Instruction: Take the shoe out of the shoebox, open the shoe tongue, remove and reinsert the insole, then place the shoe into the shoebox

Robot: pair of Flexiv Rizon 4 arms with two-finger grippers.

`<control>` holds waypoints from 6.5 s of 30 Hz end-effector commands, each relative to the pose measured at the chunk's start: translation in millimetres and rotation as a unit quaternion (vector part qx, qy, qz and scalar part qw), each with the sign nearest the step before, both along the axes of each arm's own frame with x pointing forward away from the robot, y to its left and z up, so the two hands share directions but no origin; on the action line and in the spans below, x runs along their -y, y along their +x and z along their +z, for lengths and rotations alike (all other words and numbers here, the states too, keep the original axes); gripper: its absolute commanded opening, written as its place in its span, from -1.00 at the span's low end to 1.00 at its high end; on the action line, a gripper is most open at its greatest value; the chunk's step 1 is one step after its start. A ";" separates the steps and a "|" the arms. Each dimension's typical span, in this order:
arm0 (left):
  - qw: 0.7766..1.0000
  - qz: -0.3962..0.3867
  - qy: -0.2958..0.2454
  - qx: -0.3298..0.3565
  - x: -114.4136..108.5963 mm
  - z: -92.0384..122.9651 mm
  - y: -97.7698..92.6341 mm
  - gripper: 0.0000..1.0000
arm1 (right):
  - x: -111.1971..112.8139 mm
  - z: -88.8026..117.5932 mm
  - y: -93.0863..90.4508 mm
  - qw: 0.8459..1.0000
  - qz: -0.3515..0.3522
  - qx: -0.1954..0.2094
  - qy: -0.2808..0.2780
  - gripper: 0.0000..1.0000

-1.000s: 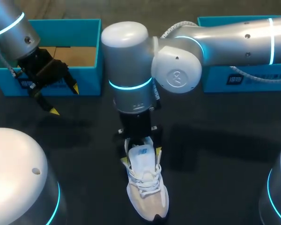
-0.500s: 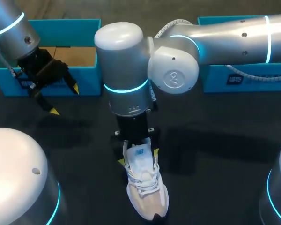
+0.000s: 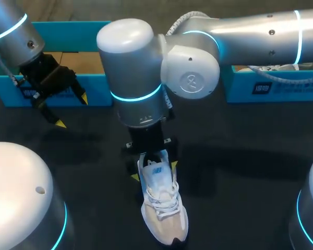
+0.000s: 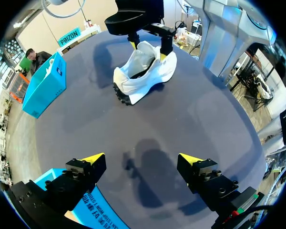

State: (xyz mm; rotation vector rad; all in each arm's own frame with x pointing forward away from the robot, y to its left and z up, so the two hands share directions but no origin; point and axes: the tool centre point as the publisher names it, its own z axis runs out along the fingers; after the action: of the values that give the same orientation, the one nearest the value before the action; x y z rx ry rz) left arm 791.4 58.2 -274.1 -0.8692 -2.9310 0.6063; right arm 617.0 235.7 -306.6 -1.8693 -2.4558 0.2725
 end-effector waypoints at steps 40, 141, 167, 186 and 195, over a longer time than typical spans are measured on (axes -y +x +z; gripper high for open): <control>1.000 0.000 0.001 0.001 -0.2 0.5 -1.3 1.00 | 11.1 32.5 -66.6 0.998 -0.042 0.039 0.000 -0.35; 1.000 0.000 0.001 0.001 -0.2 0.5 -1.3 1.00 | 4.3 37.6 32.1 0.802 0.565 0.090 0.173 1.00; 0.987 0.149 0.026 -0.061 -8.3 5.0 11.6 1.00 | -10.9 23.3 76.0 0.749 0.649 0.073 0.116 1.00; 0.917 0.378 0.073 -0.105 -35.0 15.4 29.4 1.00 | -5.4 -11.8 125.0 0.723 0.677 0.070 0.119 1.00; 0.874 0.459 0.086 -0.135 -53.7 15.3 38.3 1.00 | -9.2 -28.6 138.8 0.715 0.686 0.074 0.117 1.00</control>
State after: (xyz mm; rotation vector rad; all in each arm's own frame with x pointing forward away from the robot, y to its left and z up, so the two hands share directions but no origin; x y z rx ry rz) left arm 825.9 109.1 -259.7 0.6155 -2.9104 0.4098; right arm 754.1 242.7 -327.6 0.3483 -3.1829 -0.1892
